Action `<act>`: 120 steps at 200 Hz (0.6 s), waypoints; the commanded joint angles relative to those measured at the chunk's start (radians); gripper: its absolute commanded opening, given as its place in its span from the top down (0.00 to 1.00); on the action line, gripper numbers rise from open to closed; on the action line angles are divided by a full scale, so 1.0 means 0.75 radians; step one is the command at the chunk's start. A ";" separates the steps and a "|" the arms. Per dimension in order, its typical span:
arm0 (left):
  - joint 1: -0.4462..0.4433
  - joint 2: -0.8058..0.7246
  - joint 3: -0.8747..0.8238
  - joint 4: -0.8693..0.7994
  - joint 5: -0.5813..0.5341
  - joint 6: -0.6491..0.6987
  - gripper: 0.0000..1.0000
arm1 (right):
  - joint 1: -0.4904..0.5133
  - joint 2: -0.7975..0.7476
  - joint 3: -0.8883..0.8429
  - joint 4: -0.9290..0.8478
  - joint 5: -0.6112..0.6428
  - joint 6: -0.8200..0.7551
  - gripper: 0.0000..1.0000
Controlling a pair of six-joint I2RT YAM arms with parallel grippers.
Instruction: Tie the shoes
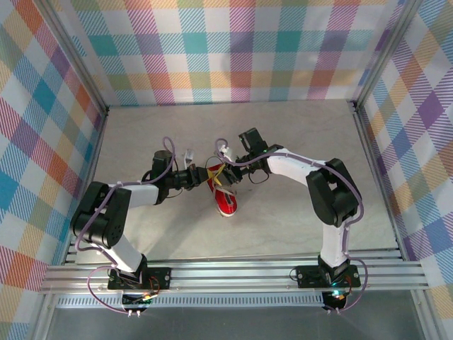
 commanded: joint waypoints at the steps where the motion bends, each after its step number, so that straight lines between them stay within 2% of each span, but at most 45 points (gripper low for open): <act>1: 0.010 -0.046 -0.014 -0.039 -0.018 0.048 1.00 | -0.013 -0.081 -0.035 -0.022 0.006 -0.014 0.68; 44: 0.010 -0.057 -0.010 -0.057 -0.014 0.057 1.00 | -0.026 -0.107 -0.090 0.002 0.068 0.030 0.64; 93: 0.010 -0.085 0.004 -0.141 -0.048 0.097 1.00 | -0.025 -0.001 0.011 -0.070 0.052 0.106 0.63; 120: 0.010 -0.113 0.023 -0.241 -0.081 0.152 0.81 | -0.025 0.058 0.088 -0.140 0.024 0.119 0.63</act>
